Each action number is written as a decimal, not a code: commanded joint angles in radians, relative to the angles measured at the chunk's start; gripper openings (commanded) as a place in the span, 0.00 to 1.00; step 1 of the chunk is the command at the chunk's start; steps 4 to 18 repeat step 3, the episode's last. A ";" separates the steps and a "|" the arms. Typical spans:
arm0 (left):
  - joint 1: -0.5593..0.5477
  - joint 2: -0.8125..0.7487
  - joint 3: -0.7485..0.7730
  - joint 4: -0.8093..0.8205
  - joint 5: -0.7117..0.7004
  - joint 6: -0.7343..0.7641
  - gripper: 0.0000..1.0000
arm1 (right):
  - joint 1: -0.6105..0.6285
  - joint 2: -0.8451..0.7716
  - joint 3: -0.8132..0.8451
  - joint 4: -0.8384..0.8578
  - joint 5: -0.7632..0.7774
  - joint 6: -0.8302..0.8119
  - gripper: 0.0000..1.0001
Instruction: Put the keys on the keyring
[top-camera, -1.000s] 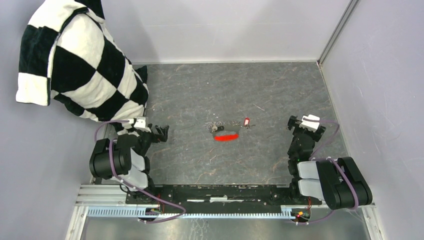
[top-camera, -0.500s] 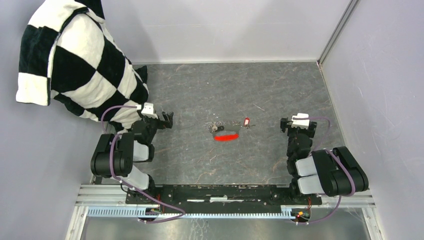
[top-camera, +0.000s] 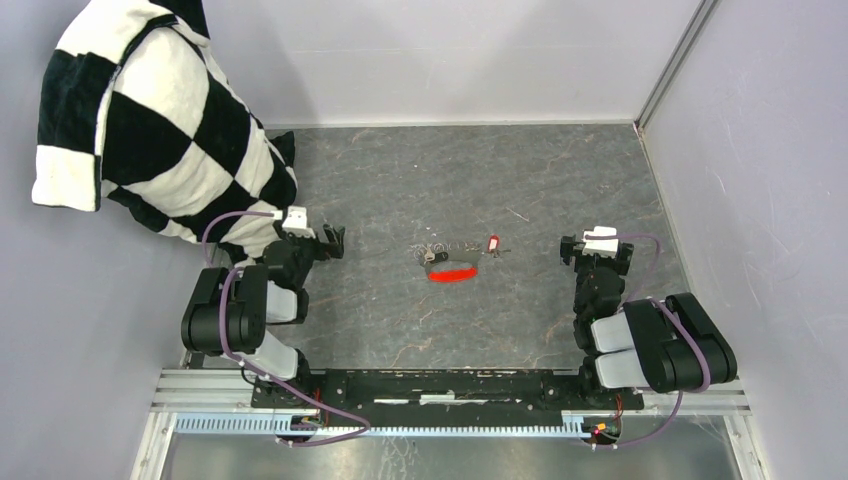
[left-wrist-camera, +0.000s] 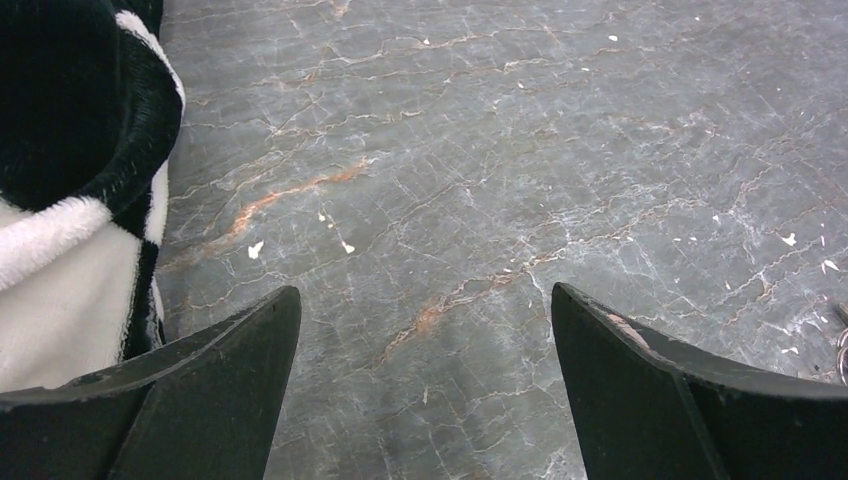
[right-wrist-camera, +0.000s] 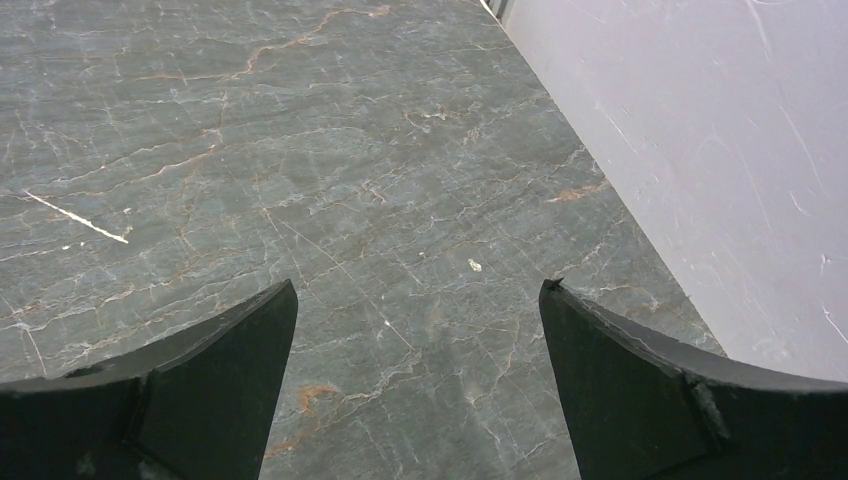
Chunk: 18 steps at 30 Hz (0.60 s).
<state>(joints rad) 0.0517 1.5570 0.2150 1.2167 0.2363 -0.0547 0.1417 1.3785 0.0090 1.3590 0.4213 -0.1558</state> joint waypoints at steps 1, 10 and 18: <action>-0.001 -0.012 0.009 0.013 -0.023 0.049 1.00 | -0.003 -0.007 -0.090 0.038 -0.010 -0.013 0.98; -0.001 -0.016 -0.004 0.034 -0.023 0.049 1.00 | -0.003 -0.007 -0.090 0.037 -0.009 -0.013 0.98; -0.001 -0.016 -0.004 0.034 -0.023 0.049 1.00 | -0.003 -0.007 -0.090 0.037 -0.009 -0.013 0.98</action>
